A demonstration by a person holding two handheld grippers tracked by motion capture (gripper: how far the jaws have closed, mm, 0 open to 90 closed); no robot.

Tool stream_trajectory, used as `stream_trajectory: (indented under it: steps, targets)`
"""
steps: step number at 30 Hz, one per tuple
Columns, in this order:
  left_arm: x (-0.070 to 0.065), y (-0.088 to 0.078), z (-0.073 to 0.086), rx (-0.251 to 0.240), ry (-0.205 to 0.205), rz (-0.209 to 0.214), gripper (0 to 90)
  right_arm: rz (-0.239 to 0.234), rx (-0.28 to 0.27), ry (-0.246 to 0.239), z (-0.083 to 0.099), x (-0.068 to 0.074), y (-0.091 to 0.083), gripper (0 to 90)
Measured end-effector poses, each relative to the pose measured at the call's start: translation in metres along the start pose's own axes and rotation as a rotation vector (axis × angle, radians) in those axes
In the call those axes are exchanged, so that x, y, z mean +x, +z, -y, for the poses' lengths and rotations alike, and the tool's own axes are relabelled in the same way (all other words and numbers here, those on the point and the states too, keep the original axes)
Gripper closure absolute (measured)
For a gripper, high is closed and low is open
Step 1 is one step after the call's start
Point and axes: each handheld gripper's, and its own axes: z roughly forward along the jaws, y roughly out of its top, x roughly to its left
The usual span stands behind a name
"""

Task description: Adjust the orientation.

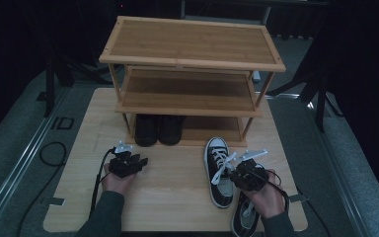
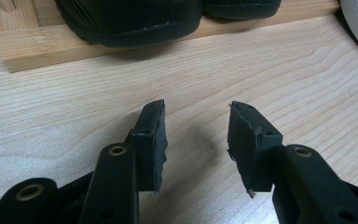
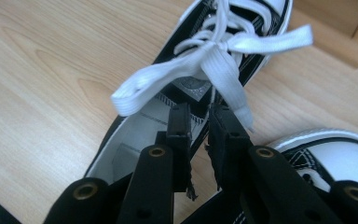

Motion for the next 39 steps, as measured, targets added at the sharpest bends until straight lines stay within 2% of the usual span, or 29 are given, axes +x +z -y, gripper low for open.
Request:
stream_trajectory:
  steps: [9,13,17,22,28,32,39]
  targets:
    - [0.0,0.0,0.0,0.0,-0.001,0.002,56.8,-0.013,0.043,0.06,-0.006,-0.011,0.023,77.8]
    - [0.0,0.0,0.0,0.001,0.001,0.002,56.8,-0.001,0.072,0.083,-0.012,-0.012,0.032,77.1]
    - [0.0,0.0,0.0,0.001,0.001,0.002,56.8,0.007,0.1,0.081,-0.017,-0.013,0.039,78.5]
    - [0.001,0.0,0.0,0.002,0.001,0.003,56.7,-0.033,0.122,0.103,-0.02,-0.02,0.046,80.7]
    - [0.0,0.0,0.0,0.001,0.0,0.002,56.7,-0.093,0.102,0.158,-0.017,-0.029,0.045,85.1]
    - [0.0,0.0,0.0,0.002,0.0,0.002,56.7,-0.096,0.066,0.189,-0.015,-0.033,0.043,86.6]
    - [0.001,0.0,0.0,0.002,0.0,0.004,56.8,-0.14,0.036,0.22,-0.016,-0.038,0.041,86.9]
